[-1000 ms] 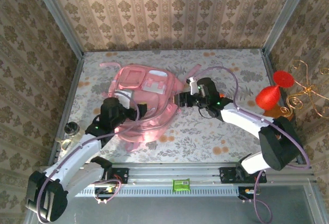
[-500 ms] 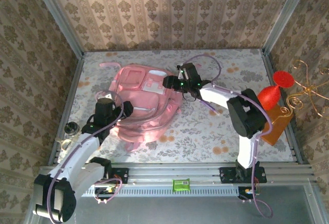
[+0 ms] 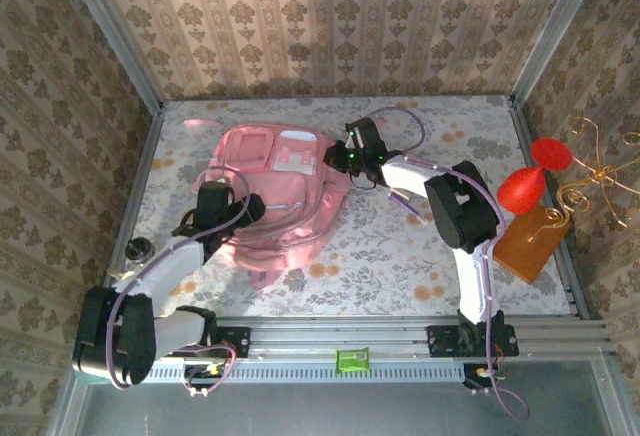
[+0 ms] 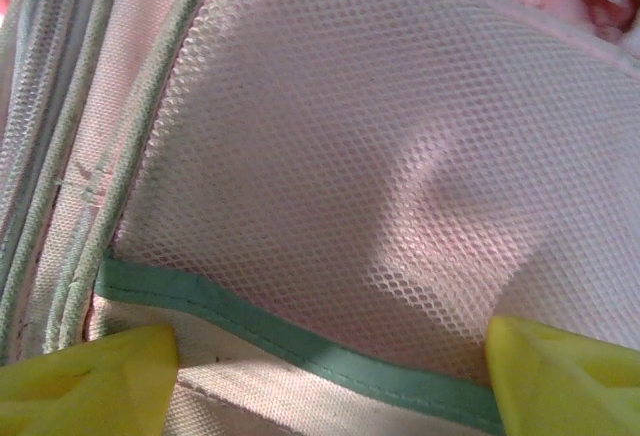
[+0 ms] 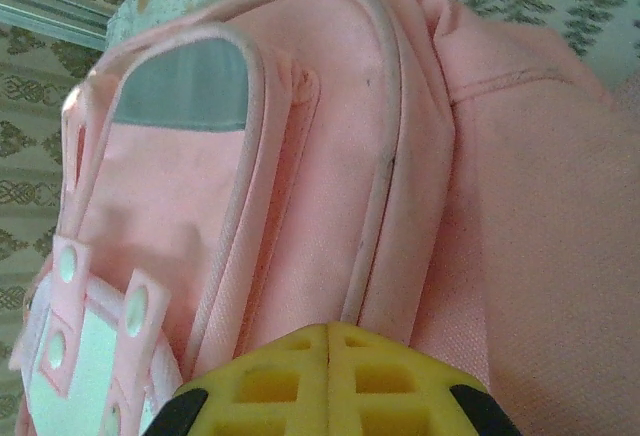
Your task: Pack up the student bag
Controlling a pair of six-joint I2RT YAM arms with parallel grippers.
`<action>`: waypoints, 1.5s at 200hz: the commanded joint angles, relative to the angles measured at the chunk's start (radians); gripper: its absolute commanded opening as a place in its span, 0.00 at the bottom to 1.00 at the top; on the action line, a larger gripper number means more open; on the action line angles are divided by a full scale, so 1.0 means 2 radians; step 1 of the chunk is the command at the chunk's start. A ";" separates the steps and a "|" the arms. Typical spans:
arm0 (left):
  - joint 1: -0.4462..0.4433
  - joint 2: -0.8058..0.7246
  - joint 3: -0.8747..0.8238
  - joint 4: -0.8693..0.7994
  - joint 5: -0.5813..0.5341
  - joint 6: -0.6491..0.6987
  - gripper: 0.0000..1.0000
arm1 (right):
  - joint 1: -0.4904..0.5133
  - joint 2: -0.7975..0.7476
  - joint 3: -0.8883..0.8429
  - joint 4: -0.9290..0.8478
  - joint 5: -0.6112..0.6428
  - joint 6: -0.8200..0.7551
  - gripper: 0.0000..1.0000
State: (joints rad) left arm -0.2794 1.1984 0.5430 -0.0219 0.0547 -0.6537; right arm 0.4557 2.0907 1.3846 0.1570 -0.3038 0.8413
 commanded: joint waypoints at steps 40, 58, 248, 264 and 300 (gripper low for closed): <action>0.011 0.070 0.044 0.053 -0.006 0.033 0.80 | 0.005 -0.100 -0.117 0.028 -0.028 0.009 0.00; 0.018 0.091 0.059 0.055 -0.002 0.043 0.80 | 0.013 -0.120 -0.153 0.052 -0.040 0.017 0.00; 0.052 0.071 0.138 0.037 -0.014 0.083 0.83 | -0.001 -0.232 -0.209 -0.077 0.107 -0.081 0.64; 0.041 0.027 0.103 0.026 -0.054 0.080 0.85 | -0.016 -0.202 -0.197 -0.056 0.073 -0.071 0.69; 0.041 -0.031 0.030 0.017 -0.050 0.045 0.86 | -0.021 -0.120 -0.134 -0.046 0.027 -0.062 0.70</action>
State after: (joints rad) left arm -0.2016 1.1660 0.6823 0.0563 -0.0307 -0.5102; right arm 0.4088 1.7733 1.0435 0.0586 -0.1558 0.6880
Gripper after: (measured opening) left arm 0.860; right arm 0.719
